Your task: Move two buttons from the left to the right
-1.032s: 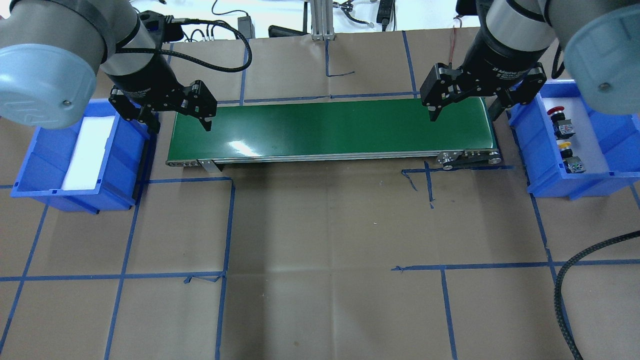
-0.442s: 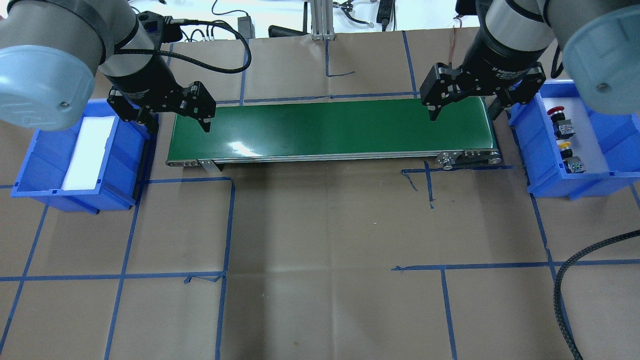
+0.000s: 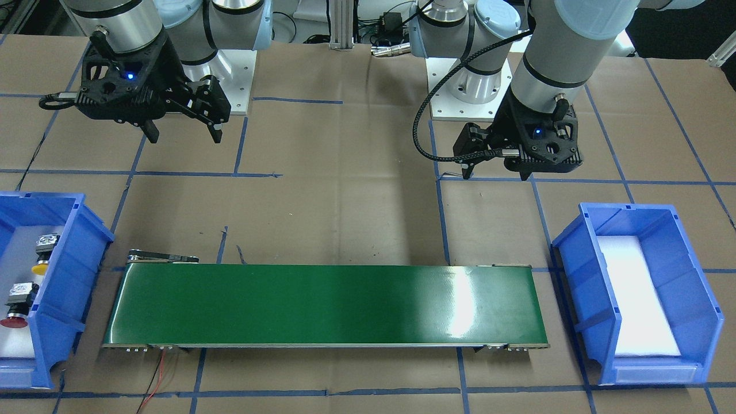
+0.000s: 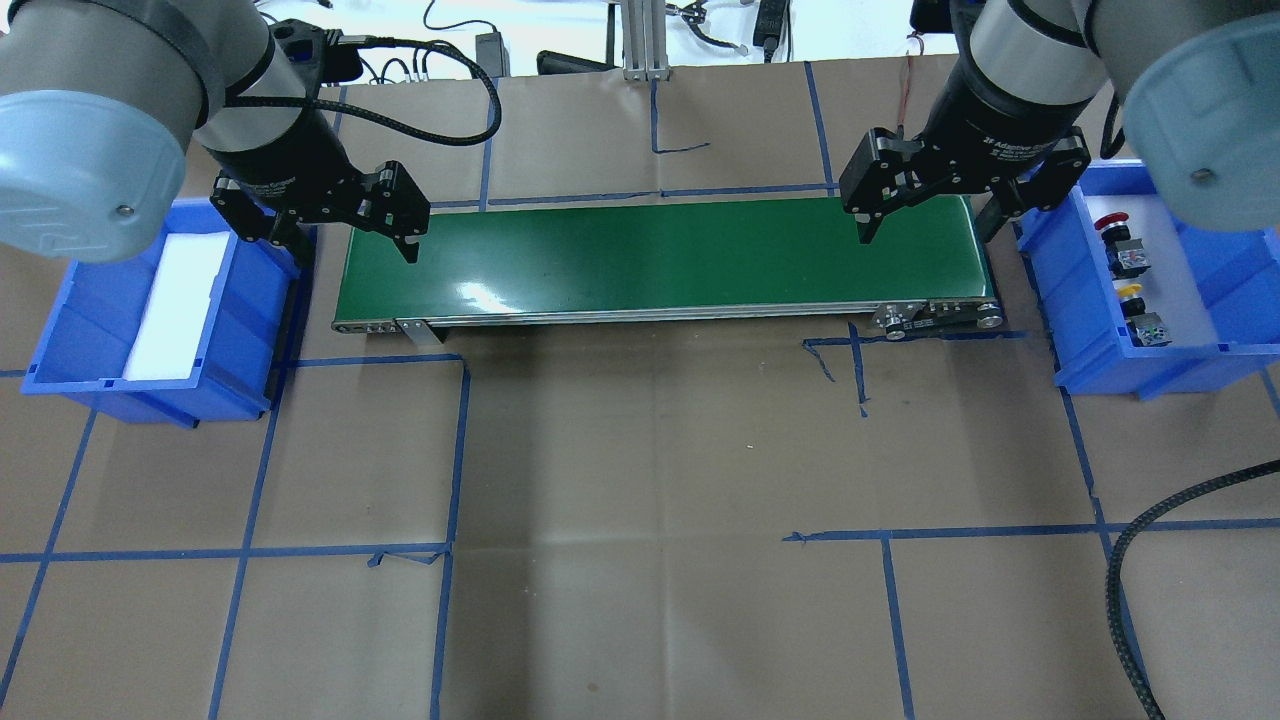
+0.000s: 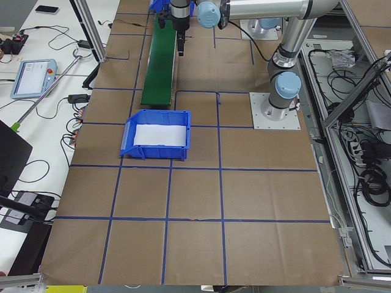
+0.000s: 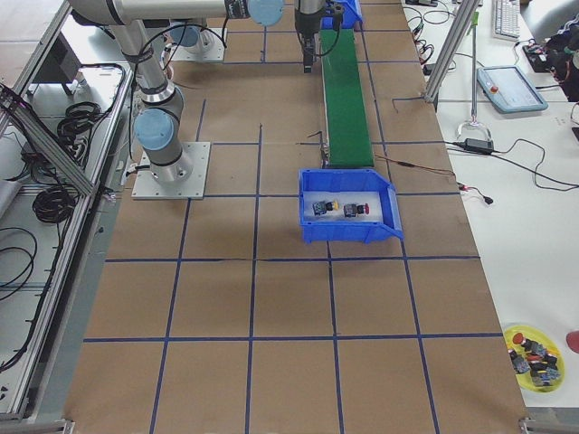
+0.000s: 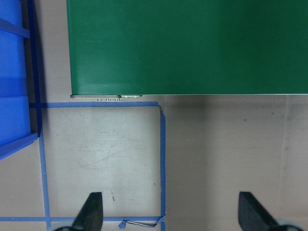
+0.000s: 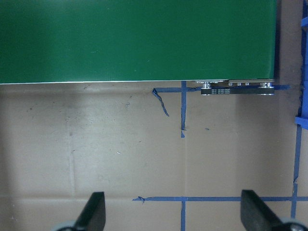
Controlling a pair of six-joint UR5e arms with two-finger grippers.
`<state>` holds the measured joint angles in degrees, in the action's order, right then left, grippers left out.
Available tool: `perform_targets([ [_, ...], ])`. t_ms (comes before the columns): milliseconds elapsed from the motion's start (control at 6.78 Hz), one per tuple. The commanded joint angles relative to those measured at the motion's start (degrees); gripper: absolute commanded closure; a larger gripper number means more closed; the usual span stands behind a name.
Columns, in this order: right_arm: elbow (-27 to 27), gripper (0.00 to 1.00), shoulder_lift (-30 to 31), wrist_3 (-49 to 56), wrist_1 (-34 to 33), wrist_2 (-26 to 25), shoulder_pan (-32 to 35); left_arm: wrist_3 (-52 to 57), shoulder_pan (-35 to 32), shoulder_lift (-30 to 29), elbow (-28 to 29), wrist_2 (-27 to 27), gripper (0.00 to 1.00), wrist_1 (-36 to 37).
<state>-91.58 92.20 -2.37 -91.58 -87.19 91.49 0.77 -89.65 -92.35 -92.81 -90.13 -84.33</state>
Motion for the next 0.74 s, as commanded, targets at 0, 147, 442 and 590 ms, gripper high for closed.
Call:
perform_targets([
  [0,-0.1,0.0,0.0,0.0,0.1,0.1,0.0,0.0,0.0,0.0,0.0,0.1,0.0,0.1],
  [147,-0.1,0.0,0.0,0.0,0.1,0.1,0.0,0.0,0.0,0.1,-0.4,0.0,0.0,0.1],
  [442,-0.1,0.0,0.0,0.0,0.1,0.1,0.0,0.1,0.0,0.1,-0.4,0.1,0.0,0.1],
  [590,-0.1,0.0,0.0,0.0,0.1,0.1,0.0,0.1,0.0,0.1,-0.5,0.1,0.0,0.1],
])
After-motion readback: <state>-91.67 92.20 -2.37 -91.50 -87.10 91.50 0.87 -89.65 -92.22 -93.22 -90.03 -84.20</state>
